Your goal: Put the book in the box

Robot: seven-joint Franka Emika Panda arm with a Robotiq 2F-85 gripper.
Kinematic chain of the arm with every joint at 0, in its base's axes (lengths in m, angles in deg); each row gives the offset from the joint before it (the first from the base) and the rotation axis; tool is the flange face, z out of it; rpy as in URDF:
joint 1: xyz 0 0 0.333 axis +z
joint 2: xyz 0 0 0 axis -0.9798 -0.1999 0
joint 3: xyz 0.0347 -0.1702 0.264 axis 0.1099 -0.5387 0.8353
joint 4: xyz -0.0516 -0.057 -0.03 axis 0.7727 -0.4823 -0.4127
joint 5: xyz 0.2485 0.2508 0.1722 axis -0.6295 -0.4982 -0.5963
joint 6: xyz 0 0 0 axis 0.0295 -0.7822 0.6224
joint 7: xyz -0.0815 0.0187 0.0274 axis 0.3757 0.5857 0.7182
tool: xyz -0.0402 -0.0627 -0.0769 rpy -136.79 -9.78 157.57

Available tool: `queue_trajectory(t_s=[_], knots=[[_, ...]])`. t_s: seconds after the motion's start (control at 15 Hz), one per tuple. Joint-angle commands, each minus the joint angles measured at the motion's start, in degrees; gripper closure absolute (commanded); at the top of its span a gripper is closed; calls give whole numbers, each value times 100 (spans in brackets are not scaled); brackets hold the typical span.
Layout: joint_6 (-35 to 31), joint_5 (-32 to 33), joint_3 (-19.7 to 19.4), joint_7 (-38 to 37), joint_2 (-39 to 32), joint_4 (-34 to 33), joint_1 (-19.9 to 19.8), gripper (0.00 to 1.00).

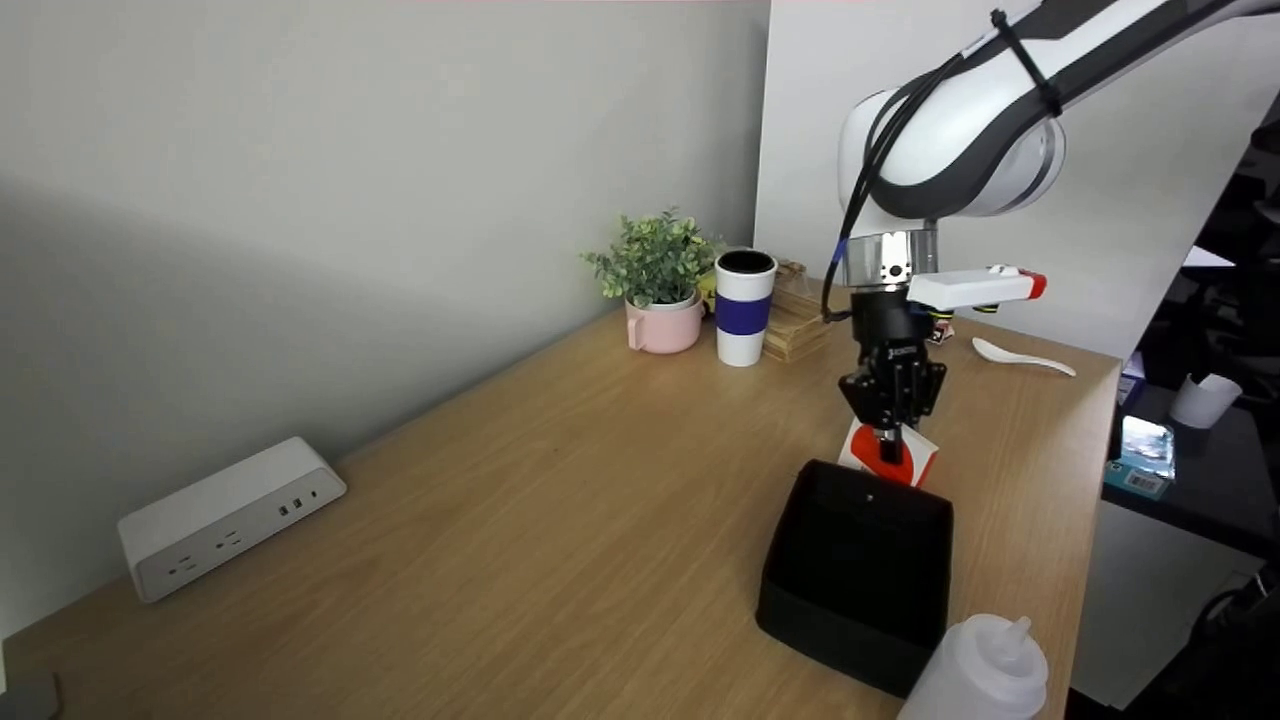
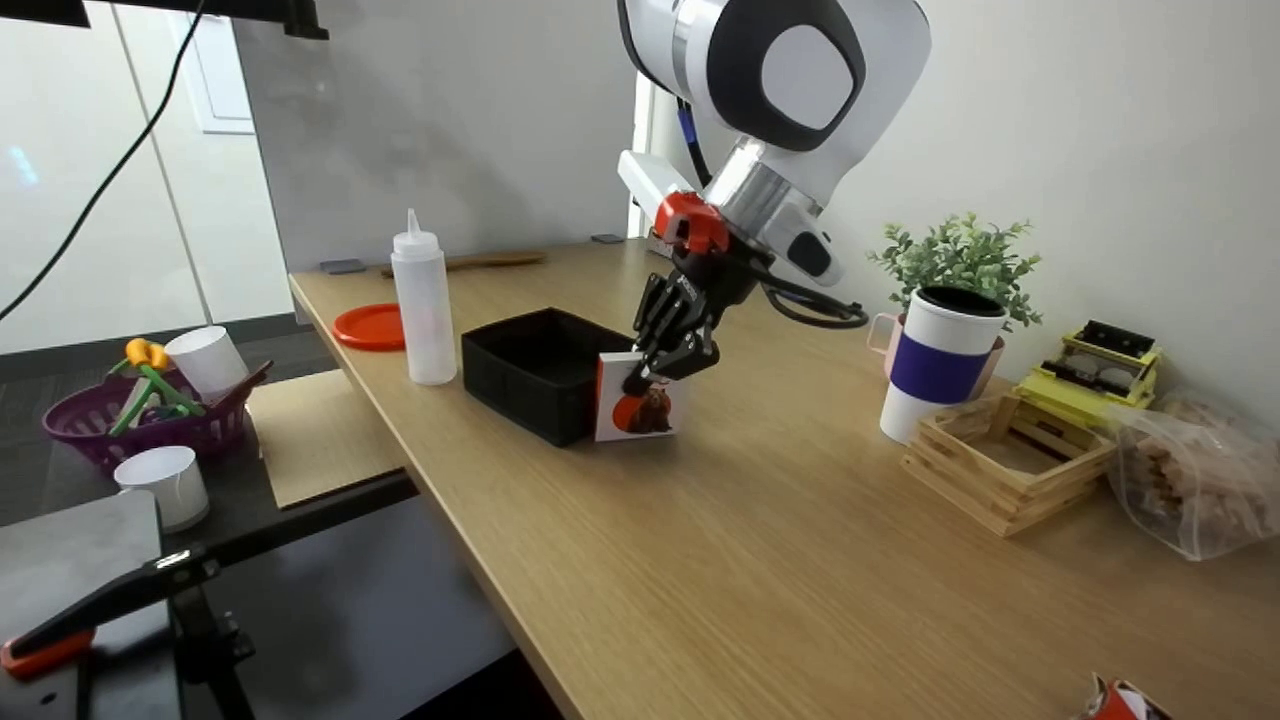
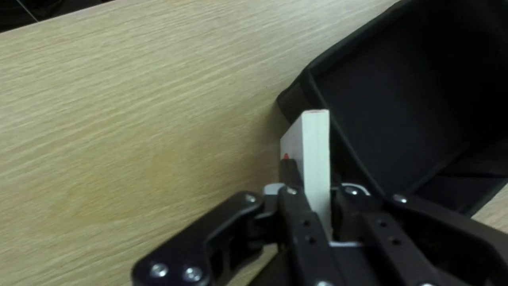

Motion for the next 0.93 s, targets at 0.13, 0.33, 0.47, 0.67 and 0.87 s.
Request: queue_trajectory(t_s=[0.13,0.33,0.47,0.67,0.87], knots=[[-354,72,-56,-516,690,697,203,96],[-615,294,-119,-1159,1151,1164,409,96],[-774,534,-152,-1680,1461,1463,554,96],[-901,1018,-158,-2494,1919,1839,748,96],[-788,1565,-97,-3310,2279,2021,870,96]])
